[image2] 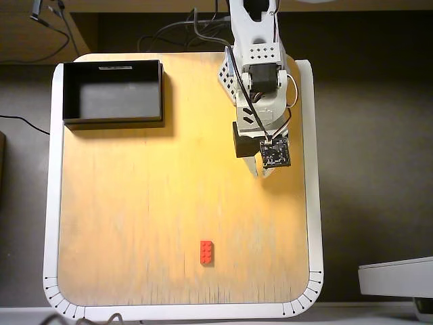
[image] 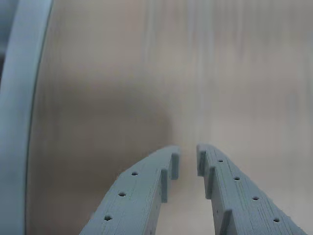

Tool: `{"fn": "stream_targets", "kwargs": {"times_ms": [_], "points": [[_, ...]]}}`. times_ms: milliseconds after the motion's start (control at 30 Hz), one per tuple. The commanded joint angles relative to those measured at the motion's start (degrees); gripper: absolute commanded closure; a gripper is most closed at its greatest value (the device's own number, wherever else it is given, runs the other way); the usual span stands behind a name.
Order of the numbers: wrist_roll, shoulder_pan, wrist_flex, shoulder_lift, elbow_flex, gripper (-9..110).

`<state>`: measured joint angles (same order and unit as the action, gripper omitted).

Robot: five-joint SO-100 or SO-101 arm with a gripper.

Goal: Grasp a lego block and put it in the bin.

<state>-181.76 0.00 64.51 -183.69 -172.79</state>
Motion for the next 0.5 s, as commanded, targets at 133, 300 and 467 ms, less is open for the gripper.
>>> {"fn": "stream_targets", "kwargs": {"times_ms": [133,300,467], "points": [[-0.97,6.24,-9.84,14.85,14.85,101],[-1.58,11.16,-9.84,31.29,32.17,101],[-4.39,16.0,-9.84,47.64,47.99,101]]}}
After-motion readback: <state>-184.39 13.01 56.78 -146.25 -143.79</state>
